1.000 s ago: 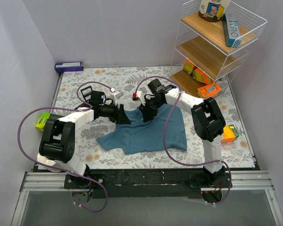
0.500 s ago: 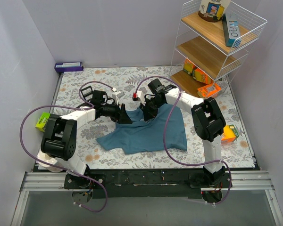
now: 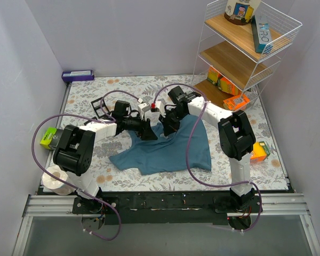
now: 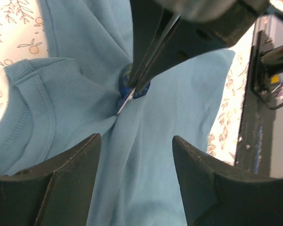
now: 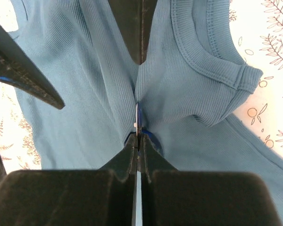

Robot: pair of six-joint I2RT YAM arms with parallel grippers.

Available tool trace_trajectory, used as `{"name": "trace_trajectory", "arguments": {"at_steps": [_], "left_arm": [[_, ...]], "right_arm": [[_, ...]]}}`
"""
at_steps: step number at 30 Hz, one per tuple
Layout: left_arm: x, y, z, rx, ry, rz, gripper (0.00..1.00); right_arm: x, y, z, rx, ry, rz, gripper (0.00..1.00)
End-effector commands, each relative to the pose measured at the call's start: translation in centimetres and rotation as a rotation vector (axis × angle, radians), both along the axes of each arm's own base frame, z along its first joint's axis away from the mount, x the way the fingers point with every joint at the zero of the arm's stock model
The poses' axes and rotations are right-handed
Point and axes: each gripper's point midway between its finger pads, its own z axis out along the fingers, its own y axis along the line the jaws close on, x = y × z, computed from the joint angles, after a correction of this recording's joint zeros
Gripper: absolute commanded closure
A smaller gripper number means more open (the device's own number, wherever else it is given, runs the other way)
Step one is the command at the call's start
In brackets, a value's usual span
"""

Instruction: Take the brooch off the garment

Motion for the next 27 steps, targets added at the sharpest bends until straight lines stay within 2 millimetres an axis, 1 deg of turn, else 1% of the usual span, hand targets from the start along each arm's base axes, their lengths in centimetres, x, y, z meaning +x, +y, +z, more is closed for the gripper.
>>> {"name": "trace_trajectory", "arguments": {"at_steps": [1,2,3,4,5,6,7,11,12,13,14,15,16,17,18,20,21,22,23,24,26,27], "left_arm": [[0.4,-1.3,0.8,-0.033,-0.117,-0.059,0.4],[0.4,-1.4,0.8,-0.038,-0.118,-0.053,0.4],[0.3,-1.4,0.7,-0.044,-0.086,-0.03,0.4],[0.6,-1.6,0.7,-0.055,-0.102,-0.012,0.4],[0.6,-1.6,0.7,-0.065,-0.069,0.015,0.4],[0.9,-1.7,0.9,-0.075,-0.081,0.026,0.4],[0.8,-1.6,0.4,-0.068,-0.069,0.04,0.4],[1.1,-1.0,0.4,-0.059,-0.075,0.114,0.4],[1.0,-0.7,0.4,-0.056,-0.069,0.13,0.4],[0.9,-0.4,1.0,-0.057,-0.08,0.138,0.4],[0.5,0.0,0.7,-0.047,-0.075,0.15,0.4],[0.1,0.3,0.7,-0.037,-0.07,0.152,0.39],[-0.2,0.5,0.8,-0.026,-0.09,0.141,0.39],[-0.3,0.7,1.8,-0.026,-0.129,0.135,0.39],[-0.8,0.9,1.8,-0.01,-0.122,0.123,0.38],[-0.9,1.2,2.7,0.008,-0.187,0.095,0.37],[-0.8,1.3,3.2,0.027,-0.184,0.091,0.37],[-0.5,1.4,3.3,0.046,-0.224,0.068,0.36],[-0.5,1.5,3.3,0.064,-0.224,0.05,0.36],[-0.2,1.5,3.8,0.084,-0.222,0.032,0.36],[0.7,1.6,4.2,0.116,-0.278,-0.002,0.36],[0.6,1.5,3.8,0.141,-0.266,-0.023,0.36]], "right_arm": [[1.3,0.0,3.0,-0.022,-0.036,-0.05,0.99],[1.9,-0.5,2.9,-0.057,-0.056,-0.08,0.99],[2.0,-0.7,3.0,-0.076,-0.056,-0.092,0.99],[2.2,-0.6,3.4,-0.081,-0.067,-0.099,0.99],[2.6,-1.0,3.3,-0.115,-0.093,-0.11,0.99],[2.2,-1.1,3.2,-0.145,-0.104,-0.101,0.99],[2.4,-1.2,3.4,-0.161,-0.12,-0.1,0.99],[2.7,-1.8,3.0,-0.24,-0.168,-0.115,0.99],[2.6,-1.6,2.9,-0.243,-0.171,-0.107,0.96],[2.5,-1.5,2.9,-0.237,-0.171,-0.101,0.91],[2.2,-1.2,2.9,-0.223,-0.157,-0.093,0.87],[2.3,-1.2,2.8,-0.225,-0.156,-0.096,0.8],[2.6,-1.1,3.1,-0.223,-0.163,-0.112,0.76],[3.1,-1.4,3.4,-0.229,-0.177,-0.125,0.73],[3.6,-1.5,4.6,-0.203,-0.196,-0.139,0.69],[3.9,-1.6,6.3,-0.154,-0.203,-0.145,0.66],[4.5,-2.1,7.8,-0.121,-0.218,-0.166,0.63],[4.7,-2.4,8.6,-0.1,-0.221,-0.173,0.62],[4.7,-2.5,9.2,-0.071,-0.215,-0.176,0.62],[5.3,-3.5,10.4,-0.046,-0.227,-0.207,0.61],[5.3,-4.8,10.5,-0.034,-0.203,-0.252,0.61],[6.0,-6.1,11.2,-0.023,-0.213,-0.296,0.61]]}}
